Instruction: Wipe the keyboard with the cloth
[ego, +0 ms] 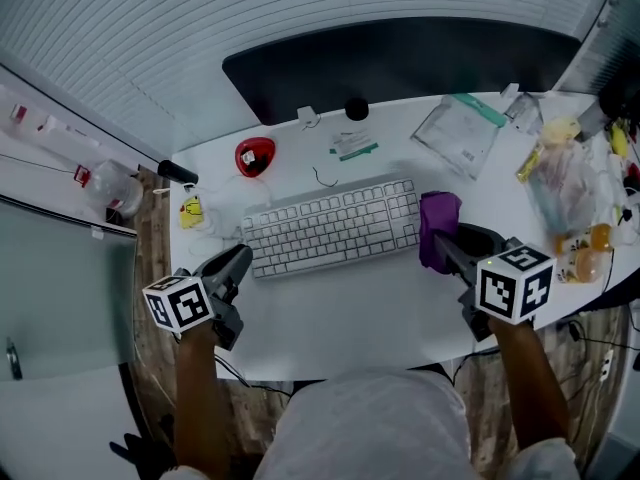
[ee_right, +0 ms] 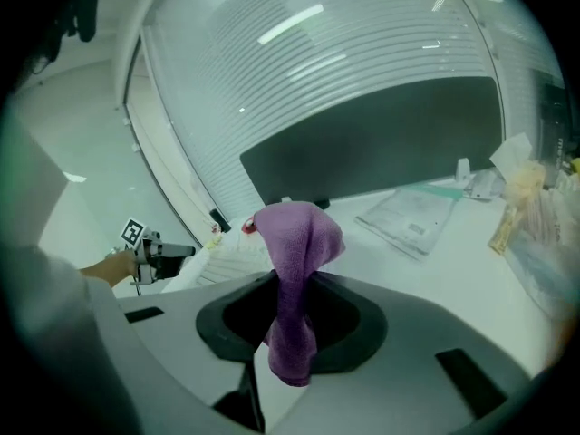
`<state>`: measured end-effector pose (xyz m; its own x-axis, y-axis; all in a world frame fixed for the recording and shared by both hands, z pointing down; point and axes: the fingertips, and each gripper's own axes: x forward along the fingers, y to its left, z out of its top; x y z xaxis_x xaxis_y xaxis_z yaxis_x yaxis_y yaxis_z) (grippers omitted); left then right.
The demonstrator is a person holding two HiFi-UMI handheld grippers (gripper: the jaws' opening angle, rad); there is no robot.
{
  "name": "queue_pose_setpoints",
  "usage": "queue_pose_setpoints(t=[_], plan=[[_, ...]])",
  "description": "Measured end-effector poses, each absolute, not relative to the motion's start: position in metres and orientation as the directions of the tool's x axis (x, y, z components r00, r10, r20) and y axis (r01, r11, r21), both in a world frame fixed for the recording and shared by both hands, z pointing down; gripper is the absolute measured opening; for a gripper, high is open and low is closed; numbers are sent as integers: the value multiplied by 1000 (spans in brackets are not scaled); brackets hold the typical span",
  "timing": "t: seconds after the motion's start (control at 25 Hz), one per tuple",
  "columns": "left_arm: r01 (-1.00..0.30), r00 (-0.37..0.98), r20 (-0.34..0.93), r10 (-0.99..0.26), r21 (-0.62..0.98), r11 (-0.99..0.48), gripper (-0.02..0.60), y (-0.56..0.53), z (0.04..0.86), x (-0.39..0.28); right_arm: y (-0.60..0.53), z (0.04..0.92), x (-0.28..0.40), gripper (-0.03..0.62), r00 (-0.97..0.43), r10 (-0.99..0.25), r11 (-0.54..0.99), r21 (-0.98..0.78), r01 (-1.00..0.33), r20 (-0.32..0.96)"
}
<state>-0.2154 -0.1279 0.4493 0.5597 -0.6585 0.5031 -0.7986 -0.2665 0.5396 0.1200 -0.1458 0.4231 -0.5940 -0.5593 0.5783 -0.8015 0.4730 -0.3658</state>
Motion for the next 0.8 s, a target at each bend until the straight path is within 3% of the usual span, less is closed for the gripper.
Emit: queue_pose_setpoints(t=[0.4,0.8], plan=[[-833,509,233,-829,376,-406,66,-121,348,-121,-142,348,78,84,-780,-554,722,-297,-624,291],[-887,457,-58,-888,50,-459,47,-104,263,-70,-107,281,38,84,-880,-474,876,-123,-467,-35]])
